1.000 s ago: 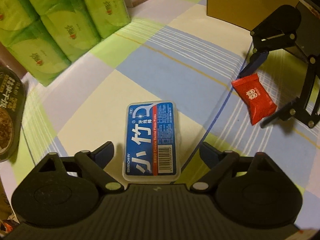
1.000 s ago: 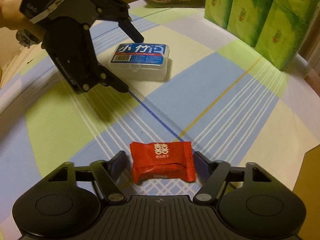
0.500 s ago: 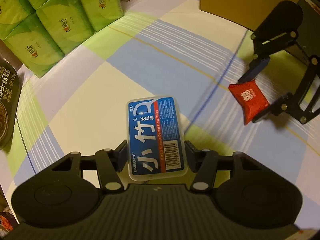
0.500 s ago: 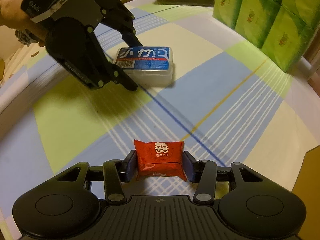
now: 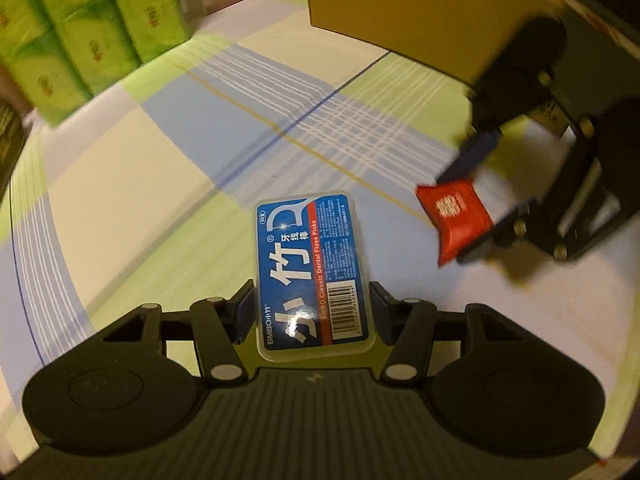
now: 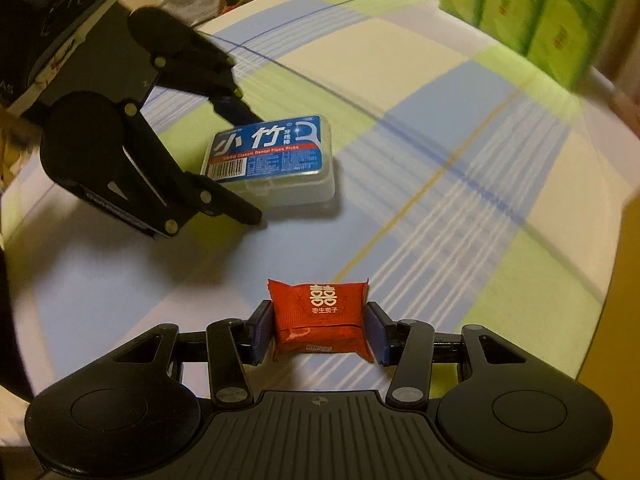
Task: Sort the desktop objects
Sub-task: 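Lift the red packet with the right tool while the left tool lifts the toothpick box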
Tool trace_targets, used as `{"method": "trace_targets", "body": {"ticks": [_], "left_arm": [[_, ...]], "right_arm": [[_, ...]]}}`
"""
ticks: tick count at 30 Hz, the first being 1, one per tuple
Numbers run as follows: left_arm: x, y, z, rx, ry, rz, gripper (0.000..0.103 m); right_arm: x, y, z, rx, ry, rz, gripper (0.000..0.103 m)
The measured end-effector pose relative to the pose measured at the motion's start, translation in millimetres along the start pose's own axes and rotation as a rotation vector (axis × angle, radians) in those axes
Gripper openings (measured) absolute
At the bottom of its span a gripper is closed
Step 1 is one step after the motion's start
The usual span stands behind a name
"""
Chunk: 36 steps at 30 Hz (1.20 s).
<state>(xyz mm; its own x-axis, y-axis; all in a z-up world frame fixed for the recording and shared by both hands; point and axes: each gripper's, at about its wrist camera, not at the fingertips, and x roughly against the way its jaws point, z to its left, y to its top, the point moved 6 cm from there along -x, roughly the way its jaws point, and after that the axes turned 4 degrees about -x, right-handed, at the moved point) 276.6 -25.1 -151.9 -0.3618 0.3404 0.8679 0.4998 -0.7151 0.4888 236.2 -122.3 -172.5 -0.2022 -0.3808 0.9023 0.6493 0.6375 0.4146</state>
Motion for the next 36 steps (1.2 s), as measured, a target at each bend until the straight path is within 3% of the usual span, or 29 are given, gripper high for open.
{"method": "trace_targets", "body": {"ticks": [5, 9, 12, 22, 29, 36], "left_arm": [[9.7, -10.7, -27.6, 0.079, 0.04, -0.01, 0.053], [17.5, -16.2, -34.9, 0.13, 0.044, -0.043, 0.054], [18.4, -22.2, -35.6, 0.181, 0.035, -0.069, 0.065], [15.0, -20.0, -33.2, 0.181, 0.037, -0.084, 0.069], [14.5, -22.4, -34.3, 0.181, 0.016, -0.073, 0.069], [15.1, -23.6, -32.3, 0.206, -0.009, -0.083, 0.068]], "right_arm": [[15.0, -29.6, 10.7, -0.084, -0.043, -0.041, 0.046], [20.0, -38.3, 14.9, -0.078, -0.053, -0.061, 0.046], [18.3, -36.5, 13.7, -0.073, -0.052, -0.073, 0.047], [23.5, -47.7, 8.8, -0.046, -0.08, -0.086, 0.069], [18.0, -47.6, 16.2, 0.0, -0.061, -0.075, 0.07], [16.3, -44.0, 15.4, -0.035, -0.067, -0.054, 0.07]]}}
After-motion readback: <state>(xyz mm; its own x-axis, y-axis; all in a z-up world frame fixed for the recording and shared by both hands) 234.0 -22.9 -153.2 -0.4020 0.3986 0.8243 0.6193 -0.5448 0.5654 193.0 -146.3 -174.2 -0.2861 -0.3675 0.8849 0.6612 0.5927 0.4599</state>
